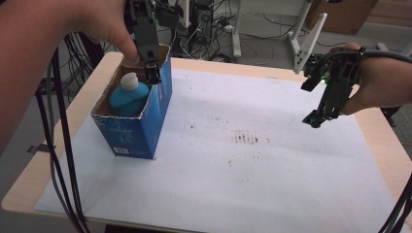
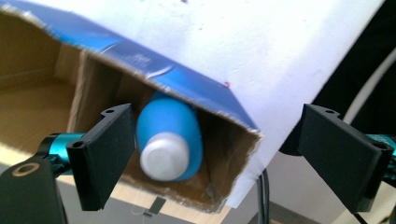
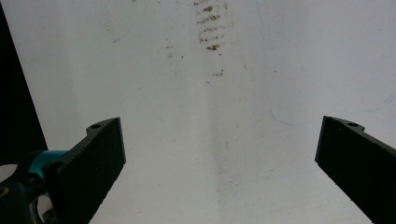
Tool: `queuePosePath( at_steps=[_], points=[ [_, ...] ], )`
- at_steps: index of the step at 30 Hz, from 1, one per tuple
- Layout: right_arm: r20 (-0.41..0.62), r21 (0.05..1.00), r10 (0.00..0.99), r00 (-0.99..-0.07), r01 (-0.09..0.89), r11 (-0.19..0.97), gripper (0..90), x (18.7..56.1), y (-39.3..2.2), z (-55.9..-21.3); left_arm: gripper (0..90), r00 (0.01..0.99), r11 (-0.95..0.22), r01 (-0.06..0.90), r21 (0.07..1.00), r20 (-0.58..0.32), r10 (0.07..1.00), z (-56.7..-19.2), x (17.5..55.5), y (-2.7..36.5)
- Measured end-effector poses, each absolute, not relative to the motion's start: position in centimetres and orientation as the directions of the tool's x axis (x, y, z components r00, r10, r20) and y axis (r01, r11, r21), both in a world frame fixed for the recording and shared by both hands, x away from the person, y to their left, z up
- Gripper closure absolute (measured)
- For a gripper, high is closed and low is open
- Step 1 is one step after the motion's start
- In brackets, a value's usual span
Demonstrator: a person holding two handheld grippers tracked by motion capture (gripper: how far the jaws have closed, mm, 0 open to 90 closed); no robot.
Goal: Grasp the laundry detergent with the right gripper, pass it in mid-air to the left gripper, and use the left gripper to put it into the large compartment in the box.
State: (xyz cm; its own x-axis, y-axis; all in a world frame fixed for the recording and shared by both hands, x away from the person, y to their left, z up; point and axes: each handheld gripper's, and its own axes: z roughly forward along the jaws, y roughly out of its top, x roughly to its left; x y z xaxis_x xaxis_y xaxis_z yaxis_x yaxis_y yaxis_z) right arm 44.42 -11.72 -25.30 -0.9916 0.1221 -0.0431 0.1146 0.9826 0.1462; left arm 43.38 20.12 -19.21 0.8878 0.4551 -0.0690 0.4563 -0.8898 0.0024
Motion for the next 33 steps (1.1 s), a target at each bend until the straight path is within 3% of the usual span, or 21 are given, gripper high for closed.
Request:
queuePosePath(
  at_steps=[3,18,33],
  points=[
    [-0.047,0.134,0.118,-0.992,0.111,0.985,0.6,44.4,-11.6,-25.3,7.3,0.907,-0.910,0.415,0.002,-0.079,0.414,-19.4,43.2,19.2],
    [-0.049,0.061,0.144,-0.988,0.141,0.988,0.6,45.0,-11.5,-25.7,4.5,0.954,-0.959,0.285,0.008,-0.106,0.282,-20.8,43.1,15.7],
    [-0.047,0.057,0.168,-0.985,0.166,0.985,0.6,46.9,-12.2,-25.5,1.7,0.973,-0.984,0.177,-0.012,-0.148,0.177,-24.1,43.6,13.4]
  ],
)
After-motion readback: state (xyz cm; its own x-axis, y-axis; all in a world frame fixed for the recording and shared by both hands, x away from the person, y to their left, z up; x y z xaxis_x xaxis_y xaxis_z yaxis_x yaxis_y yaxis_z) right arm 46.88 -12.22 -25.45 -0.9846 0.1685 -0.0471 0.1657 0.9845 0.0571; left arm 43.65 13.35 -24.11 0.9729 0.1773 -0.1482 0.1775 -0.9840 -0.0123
